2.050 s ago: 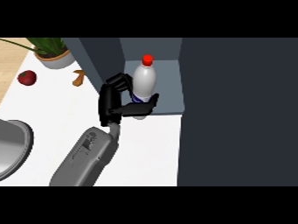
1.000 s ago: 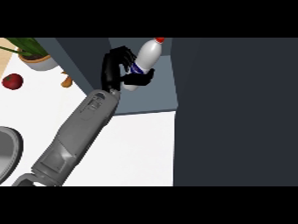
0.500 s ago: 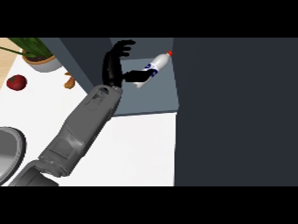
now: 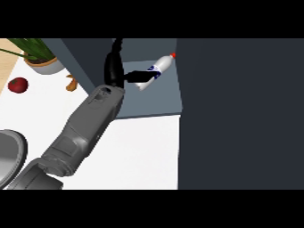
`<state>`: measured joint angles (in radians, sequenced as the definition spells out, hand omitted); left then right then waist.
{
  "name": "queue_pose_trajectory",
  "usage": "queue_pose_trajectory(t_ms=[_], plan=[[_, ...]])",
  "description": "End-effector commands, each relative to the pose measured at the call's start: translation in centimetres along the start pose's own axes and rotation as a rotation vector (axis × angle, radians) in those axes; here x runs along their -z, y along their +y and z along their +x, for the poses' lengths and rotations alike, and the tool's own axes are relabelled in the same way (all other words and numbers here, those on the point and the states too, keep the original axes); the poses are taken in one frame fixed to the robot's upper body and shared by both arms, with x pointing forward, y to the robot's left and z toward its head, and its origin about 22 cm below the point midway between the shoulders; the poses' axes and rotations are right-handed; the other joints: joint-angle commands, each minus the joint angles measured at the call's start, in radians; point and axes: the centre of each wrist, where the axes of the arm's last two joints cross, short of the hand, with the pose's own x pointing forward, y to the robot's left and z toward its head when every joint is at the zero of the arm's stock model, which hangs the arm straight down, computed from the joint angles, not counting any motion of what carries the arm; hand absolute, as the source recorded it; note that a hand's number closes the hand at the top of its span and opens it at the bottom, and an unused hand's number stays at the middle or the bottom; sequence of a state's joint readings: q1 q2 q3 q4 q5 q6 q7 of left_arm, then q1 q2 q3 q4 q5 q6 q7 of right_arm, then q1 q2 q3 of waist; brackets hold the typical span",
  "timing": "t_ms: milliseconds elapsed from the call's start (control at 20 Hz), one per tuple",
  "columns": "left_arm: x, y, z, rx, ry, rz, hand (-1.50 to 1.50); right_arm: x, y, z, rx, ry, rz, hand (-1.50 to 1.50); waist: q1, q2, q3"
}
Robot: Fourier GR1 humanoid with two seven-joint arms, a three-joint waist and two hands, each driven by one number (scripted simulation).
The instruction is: Pick up the bottled water, place it into the cabinet and close the cabinet
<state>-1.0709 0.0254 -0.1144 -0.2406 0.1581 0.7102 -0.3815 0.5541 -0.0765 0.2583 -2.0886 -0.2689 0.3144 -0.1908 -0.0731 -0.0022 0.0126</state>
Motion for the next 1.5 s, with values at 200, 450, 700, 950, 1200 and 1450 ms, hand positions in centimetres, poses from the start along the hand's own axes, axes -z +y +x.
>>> queue_pose_trajectory(t_ms=[200, 450, 700, 950, 1200, 1450], plan=[[1.7, 1.8, 0.5, -0.138, -0.117, -0.035, -1.5, 0.6, 0.9, -0.9, 0.002, -0.016, -0.027, -1.5, 0.017, 0.023, -0.014], [1.1, 2.0, -0.6, -0.303, -0.155, -0.088, -1.5, -0.5, 0.1, -0.9, -0.022, 0.001, -0.027, -1.5, 0.037, 0.013, -0.013], [0.4, 2.2, -1.3, -0.393, -0.216, -0.149, -1.5, 0.4, 0.4, -0.3, -0.026, -0.007, -0.054, -1.5, 0.066, 0.003, -0.013], [-1.3, 1.3, -1.7, -0.467, -0.23, -0.187, -1.5, -1.1, 0.6, 0.7, -0.027, 0.0, -0.075, -1.5, 0.087, -0.009, -0.013], [-2.2, 1.7, -2.0, -0.51, -0.233, -0.23, -1.5, -0.9, 1.2, 1.4, -0.037, -0.002, -0.092, -1.5, 0.098, -0.012, -0.013], [-3.4, 2.2, 0.1, -0.576, -0.229, -0.287, -1.5, -1.7, 1.6, 1.3, -0.05, -0.001, -0.097, -1.5, 0.112, -0.021, -0.013]])
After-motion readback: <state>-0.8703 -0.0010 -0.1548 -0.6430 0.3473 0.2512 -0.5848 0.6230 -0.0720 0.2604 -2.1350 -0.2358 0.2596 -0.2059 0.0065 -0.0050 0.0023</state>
